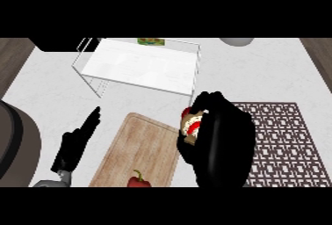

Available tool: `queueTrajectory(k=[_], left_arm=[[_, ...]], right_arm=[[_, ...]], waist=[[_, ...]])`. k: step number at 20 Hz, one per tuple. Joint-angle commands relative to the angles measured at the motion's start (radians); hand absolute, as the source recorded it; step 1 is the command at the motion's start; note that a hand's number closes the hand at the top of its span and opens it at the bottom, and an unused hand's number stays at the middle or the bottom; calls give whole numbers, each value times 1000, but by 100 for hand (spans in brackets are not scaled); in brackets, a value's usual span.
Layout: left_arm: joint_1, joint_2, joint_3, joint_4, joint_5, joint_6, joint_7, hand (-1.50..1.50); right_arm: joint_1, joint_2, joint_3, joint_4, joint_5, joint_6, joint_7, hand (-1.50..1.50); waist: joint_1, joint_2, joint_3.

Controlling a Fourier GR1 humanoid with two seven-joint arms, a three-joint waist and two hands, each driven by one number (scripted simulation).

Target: Pick the cupcake from the placemat and place it in the tiered shelf

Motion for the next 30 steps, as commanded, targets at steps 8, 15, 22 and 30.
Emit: queueTrajectory(k=[8,15,22,30], left_arm=[[-21,-12,-13,-12,0,-21,-1,0],[-50,-22,-4,38,-11,-17,-1,0],[-50,-4,6,-41,8,-40,56,0],[-40,-2,7,11,-17,-50,-19,0]], right_arm=[[-421,17,-326,260,-52,146,176,150],[-641,17,-483,577,-108,65,56,150],[-712,17,-573,954,-162,-118,-90,150],[-827,17,-688,1284,-241,-256,-217,150]], waist=[[34,14,1],[27,20,2],[46,25,3],[50,30,3]])
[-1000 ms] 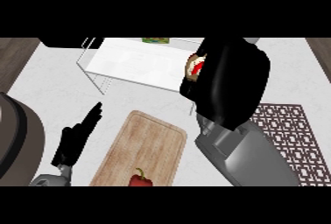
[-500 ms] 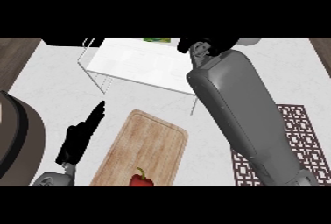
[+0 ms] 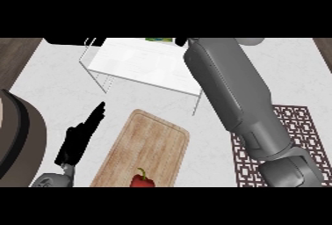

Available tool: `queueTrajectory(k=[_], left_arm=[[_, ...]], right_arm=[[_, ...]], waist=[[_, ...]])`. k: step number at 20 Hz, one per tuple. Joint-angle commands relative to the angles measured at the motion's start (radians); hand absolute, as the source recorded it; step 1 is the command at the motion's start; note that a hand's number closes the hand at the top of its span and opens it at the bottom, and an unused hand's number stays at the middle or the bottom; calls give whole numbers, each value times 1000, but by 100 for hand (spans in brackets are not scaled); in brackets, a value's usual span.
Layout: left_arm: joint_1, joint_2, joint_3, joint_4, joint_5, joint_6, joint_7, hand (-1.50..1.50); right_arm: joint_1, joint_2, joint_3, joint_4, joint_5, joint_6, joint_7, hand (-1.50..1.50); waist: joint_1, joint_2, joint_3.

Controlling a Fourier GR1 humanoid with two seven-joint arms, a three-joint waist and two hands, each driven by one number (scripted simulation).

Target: Pick the cupcake from the placemat and place it in the tiered shelf

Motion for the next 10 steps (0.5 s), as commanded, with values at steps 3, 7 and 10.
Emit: queueTrajectory(k=[3,7,10], left_arm=[[4,-19,-19,15,-11,-2,-23,0],[-52,-6,0,11,-3,-12,-11,0],[-54,-46,-43,-3,-29,10,18,0]], right_arm=[[0,4,-171,-3,-228,-272,-38,150],[48,4,-257,-3,-404,-454,-127,-150],[63,4,-236,-5,-517,-590,-235,-150]], waist=[[36,13,3],[58,24,4],[60,13,4]])
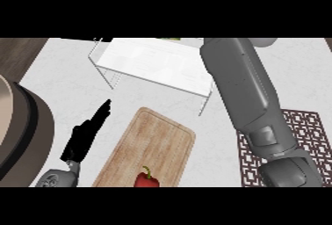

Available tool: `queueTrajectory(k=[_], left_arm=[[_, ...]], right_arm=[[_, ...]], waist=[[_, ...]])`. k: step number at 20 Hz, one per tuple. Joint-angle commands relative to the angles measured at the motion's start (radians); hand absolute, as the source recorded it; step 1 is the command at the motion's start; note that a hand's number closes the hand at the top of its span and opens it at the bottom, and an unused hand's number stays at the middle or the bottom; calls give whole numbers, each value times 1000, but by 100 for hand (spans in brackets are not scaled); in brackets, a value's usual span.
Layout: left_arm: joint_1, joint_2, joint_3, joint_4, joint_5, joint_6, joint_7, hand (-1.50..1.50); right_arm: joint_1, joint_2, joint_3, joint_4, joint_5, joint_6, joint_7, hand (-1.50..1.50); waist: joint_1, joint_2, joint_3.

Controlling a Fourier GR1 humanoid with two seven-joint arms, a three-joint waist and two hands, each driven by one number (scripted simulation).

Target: Pick the cupcake from the placemat and place it in the tiered shelf

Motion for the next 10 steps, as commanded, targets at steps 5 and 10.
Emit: queueTrajectory(k=[5,10], left_arm=[[-5,-9,3,-21,4,6,47,0],[67,14,15,-40,7,-1,22,0]], right_arm=[[8,2,2,21,-162,-405,-214,-150],[14,2,-11,28,-91,-638,-241,-150]], waist=[[-21,-14,-2],[-49,-25,-3]])
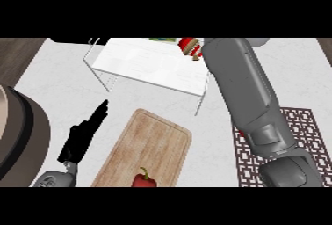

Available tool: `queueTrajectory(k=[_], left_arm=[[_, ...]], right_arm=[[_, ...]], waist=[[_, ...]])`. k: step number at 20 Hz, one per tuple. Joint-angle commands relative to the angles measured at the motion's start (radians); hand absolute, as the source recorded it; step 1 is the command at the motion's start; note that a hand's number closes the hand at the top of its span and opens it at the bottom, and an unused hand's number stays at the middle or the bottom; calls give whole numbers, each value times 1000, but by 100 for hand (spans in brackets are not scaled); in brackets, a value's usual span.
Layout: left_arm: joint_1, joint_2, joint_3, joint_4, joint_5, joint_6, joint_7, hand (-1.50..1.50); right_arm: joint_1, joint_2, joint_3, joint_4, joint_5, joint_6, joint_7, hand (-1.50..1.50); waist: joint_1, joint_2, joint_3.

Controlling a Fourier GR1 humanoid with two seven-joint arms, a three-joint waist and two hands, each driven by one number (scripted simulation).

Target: Pick the cupcake from the placemat and place it in the tiered shelf

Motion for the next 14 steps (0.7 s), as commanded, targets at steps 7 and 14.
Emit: queueTrajectory(k=[7,14], left_arm=[[49,5,62,41,16,35,-10,0],[138,36,82,-71,37,31,19,0]], right_arm=[[128,0,-45,-129,223,-252,163,-150],[385,3,59,-480,282,-63,265,-150]], waist=[[-138,-43,-2],[-151,-63,0]])
